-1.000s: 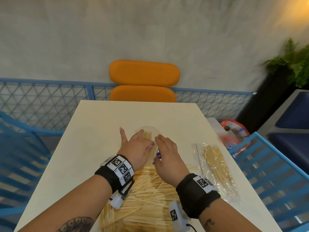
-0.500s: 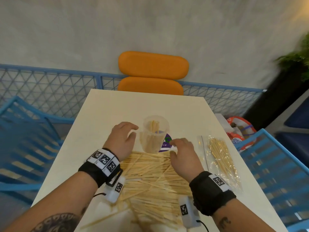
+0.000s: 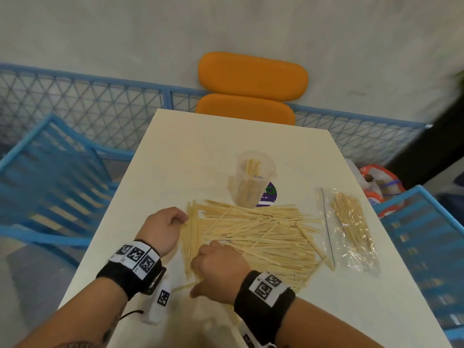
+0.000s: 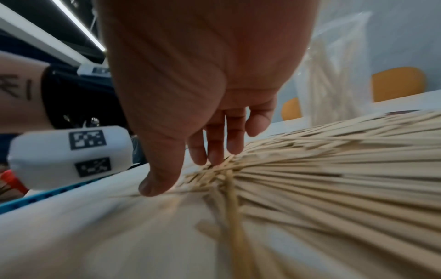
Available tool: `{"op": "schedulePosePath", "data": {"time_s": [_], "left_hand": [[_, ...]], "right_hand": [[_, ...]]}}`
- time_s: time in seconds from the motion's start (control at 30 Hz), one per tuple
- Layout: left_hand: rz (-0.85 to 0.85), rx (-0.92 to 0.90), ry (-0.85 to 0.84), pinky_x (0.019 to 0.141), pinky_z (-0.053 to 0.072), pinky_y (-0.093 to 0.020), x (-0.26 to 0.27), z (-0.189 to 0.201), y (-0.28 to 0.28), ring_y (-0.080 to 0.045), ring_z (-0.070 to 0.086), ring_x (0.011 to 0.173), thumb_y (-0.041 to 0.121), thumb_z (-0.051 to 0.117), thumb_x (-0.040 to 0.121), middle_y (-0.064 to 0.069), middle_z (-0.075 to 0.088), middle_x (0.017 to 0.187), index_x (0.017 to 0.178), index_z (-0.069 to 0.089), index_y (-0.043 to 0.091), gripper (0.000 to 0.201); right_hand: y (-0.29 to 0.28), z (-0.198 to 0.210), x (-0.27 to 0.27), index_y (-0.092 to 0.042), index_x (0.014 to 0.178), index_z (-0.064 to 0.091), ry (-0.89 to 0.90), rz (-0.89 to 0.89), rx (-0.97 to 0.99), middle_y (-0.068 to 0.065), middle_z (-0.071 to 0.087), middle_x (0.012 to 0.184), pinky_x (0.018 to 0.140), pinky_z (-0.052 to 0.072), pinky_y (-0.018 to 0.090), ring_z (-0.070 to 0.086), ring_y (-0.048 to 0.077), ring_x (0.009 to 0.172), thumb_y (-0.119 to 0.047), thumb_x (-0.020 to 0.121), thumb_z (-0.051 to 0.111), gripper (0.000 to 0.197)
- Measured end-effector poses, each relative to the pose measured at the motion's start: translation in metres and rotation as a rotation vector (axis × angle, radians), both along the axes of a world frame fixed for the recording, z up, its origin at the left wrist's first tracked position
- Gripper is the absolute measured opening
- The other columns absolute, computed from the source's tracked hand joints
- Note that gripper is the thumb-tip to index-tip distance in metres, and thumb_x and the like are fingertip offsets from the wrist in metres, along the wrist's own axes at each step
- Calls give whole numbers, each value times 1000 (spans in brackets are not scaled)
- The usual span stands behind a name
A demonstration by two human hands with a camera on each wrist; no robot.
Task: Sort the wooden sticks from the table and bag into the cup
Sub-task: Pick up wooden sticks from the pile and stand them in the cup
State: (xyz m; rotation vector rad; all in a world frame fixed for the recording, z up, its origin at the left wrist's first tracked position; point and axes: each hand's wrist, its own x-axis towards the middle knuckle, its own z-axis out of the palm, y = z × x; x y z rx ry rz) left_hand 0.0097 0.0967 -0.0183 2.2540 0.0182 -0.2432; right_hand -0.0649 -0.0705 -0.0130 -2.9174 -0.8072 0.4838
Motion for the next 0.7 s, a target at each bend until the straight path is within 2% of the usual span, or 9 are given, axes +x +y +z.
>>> {"op": "schedulePosePath", "data": {"time_s": [0.1,0.27,0.43,0.53,0.6,0.7], "left_hand": [[24,-4,32,89,42,-25,-6,-3,10,-16,60,99,1,44,95,6,69,98,91,68,25,34],[47,-49,51,82,43,-24,-12,-7,23,-13,62,95,5,48,96,8,69,98,90,68,28,30],[70,-115,32,84,47,-30,-10,-2,35,-17,64,89,6,49,94,11,69,97,88,68,31,32],[99,-144,34,79,48,-30,-7,1,40,-17,65,88,5,48,94,13,70,95,88,68,32,34],[126,-165,40,75,50,-32,-6,2,40,-18,65,88,4,47,93,12,70,94,88,68,31,35],[114,-207,51,74,54,-38,-8,6,29,-19,65,77,4,47,93,7,71,90,88,67,27,31]], "right_hand": [[16,-3,2,-14,116,63,9,-10,-23,8,56,109,82,44,44,47,29,105,-53,83,71,52],[19,-7,5,-9,109,69,-36,33,-56,13,59,103,72,42,40,52,35,102,-26,97,60,23],[6,-4,8,-10,106,67,-63,9,-35,10,58,103,76,43,43,49,31,101,-21,99,53,20],[-6,11,12,-13,109,65,-79,-115,27,6,58,107,82,46,42,49,27,105,-25,101,46,24],[-15,24,16,-15,105,66,-93,-233,100,3,59,104,84,49,40,51,24,104,-29,100,49,23],[-23,37,25,-20,86,64,-68,-459,312,-5,62,88,74,51,31,58,16,84,-34,96,59,18]]}}
